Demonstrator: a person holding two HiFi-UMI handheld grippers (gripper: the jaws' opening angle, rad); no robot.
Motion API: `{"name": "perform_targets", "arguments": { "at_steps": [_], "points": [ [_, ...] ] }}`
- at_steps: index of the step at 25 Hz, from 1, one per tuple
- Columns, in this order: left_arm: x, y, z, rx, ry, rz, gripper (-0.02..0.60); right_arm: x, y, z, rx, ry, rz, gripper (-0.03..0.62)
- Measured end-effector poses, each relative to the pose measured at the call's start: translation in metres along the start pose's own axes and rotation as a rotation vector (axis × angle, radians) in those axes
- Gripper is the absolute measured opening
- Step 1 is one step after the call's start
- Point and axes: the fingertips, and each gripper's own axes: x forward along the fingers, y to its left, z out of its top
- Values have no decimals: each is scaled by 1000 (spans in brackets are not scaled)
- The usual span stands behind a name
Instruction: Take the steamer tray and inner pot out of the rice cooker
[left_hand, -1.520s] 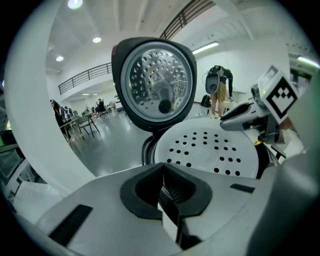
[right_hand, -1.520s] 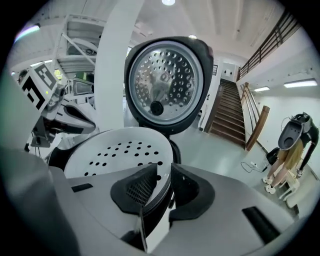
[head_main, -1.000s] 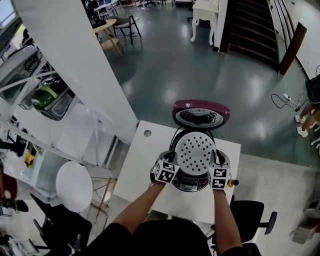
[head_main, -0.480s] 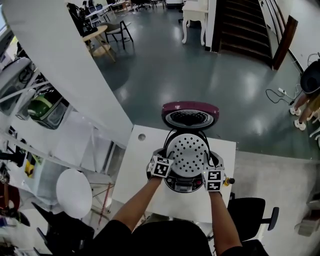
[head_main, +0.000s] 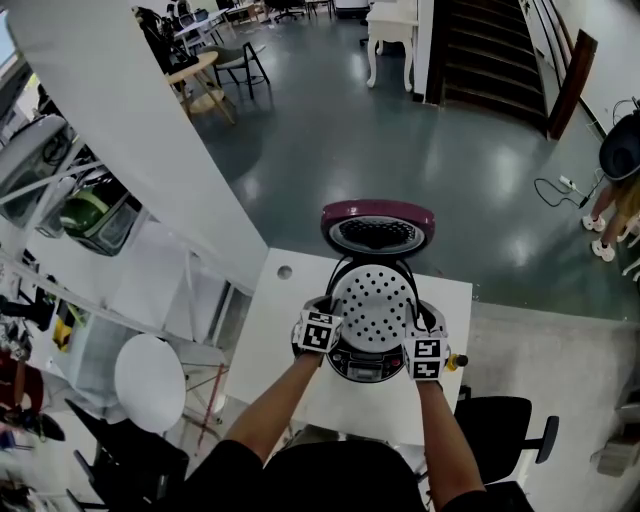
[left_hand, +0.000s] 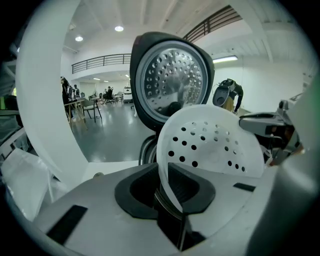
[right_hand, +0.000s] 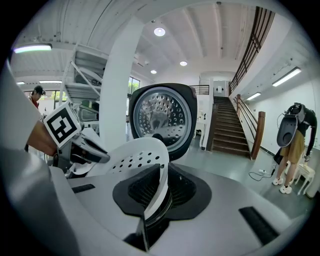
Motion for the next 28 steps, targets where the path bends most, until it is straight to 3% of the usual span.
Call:
{"name": "perform_targets", "arguments": {
  "at_steps": [6, 15, 20, 28],
  "points": [
    [-22, -7, 16, -43, -82, 27, 48, -10, -9, 7, 62, -46, -2, 32],
    [-89, 8, 45, -103, -238, 111, 38, -25, 10, 55, 70, -130, 55, 28],
    [-129, 33, 47, -115, -294, 176, 35, -27, 42, 72, 88, -154, 104, 28],
    [-178, 112, 25, -169, -353, 250, 32, -4, 129, 96, 92, -174, 179, 26]
  ]
}}
